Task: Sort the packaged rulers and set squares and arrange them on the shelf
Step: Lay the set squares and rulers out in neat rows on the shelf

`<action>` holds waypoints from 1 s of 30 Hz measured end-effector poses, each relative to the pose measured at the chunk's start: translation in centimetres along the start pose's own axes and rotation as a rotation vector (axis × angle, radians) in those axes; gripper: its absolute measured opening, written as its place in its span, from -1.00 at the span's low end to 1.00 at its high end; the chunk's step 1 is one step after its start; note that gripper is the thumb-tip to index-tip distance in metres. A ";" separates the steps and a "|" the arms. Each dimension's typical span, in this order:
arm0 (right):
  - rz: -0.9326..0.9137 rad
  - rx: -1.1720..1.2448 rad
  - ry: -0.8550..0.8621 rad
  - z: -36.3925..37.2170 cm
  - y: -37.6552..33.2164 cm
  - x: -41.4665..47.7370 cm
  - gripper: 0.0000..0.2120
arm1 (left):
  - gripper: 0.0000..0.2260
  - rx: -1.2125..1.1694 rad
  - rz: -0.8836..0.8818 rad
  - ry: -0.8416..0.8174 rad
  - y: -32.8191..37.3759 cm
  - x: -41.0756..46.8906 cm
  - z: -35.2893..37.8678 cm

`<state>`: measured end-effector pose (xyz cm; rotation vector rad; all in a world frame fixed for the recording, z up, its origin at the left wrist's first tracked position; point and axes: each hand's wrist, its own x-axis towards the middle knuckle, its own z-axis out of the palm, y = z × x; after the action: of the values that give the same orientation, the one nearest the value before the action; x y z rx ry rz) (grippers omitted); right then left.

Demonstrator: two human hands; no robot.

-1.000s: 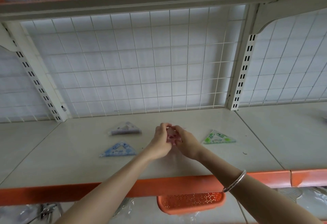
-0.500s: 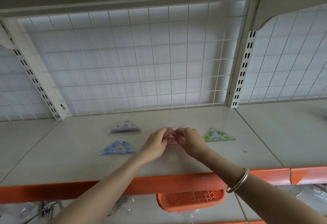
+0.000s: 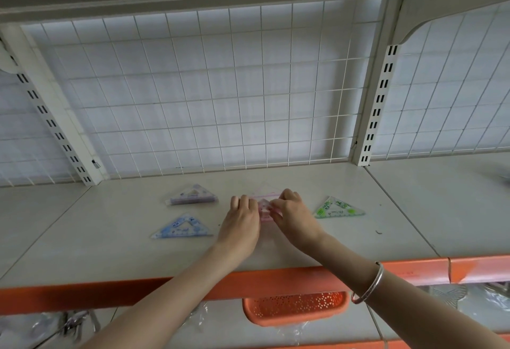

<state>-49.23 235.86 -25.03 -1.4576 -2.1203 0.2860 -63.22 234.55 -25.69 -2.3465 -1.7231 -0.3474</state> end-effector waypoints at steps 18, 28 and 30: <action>0.007 0.134 0.043 -0.9 0.1 0.3 -0.87 | -0.65 0.030 -0.152 -0.052 2.0 1.9 -1.8; 0.050 0.123 -0.016 -1.7 0.1 0.9 -0.85 | -0.73 0.101 -0.140 -0.023 0.7 1.3 -2.4; 0.064 0.134 -0.032 -1.8 0.0 1.0 -0.84 | -0.76 0.133 -0.123 -0.048 0.8 1.5 -2.5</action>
<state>-48.49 236.55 -23.21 -1.4532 -2.0392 0.4695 -62.25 234.89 -22.86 -2.1789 -1.8569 -0.1912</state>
